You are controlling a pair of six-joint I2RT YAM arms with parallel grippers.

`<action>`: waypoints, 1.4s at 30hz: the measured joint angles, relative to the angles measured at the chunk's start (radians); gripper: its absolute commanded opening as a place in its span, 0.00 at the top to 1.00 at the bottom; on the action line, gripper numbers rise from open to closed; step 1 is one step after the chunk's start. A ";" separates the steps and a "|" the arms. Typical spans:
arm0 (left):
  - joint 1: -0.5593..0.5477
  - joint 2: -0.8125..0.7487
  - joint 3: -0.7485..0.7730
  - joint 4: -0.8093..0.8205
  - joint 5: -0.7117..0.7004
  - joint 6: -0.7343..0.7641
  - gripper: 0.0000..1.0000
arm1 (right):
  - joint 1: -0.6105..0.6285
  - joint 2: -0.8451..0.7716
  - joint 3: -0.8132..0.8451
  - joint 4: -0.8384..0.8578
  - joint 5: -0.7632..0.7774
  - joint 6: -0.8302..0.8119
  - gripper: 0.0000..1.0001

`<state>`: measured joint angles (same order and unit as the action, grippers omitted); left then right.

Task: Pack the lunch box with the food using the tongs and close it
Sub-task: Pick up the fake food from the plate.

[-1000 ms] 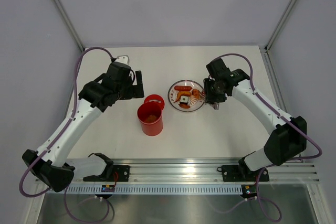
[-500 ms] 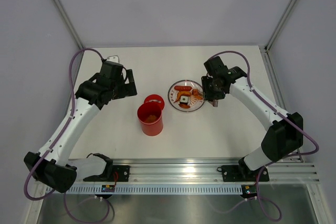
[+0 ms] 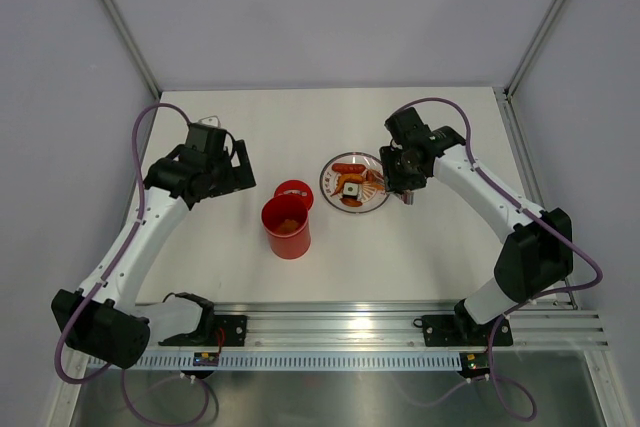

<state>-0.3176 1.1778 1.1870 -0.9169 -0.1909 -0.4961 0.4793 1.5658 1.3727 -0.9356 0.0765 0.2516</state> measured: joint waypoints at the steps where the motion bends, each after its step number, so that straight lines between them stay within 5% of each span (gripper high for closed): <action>1: 0.000 0.000 0.000 0.000 0.002 -0.001 0.01 | 0.000 0.000 0.000 0.000 -0.005 -0.003 0.50; 33: 0.001 0.000 -0.025 0.029 0.032 -0.002 0.01 | 0.018 0.055 0.000 -0.005 -0.018 -0.039 0.48; 42: 0.001 0.005 -0.054 0.040 0.039 -0.002 0.01 | 0.022 0.054 0.000 -0.007 -0.023 -0.032 0.73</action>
<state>-0.3168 1.1824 1.1332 -0.8768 -0.1524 -0.4984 0.5011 1.6199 1.3727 -0.9424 0.0536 0.2199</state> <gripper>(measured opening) 0.987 0.313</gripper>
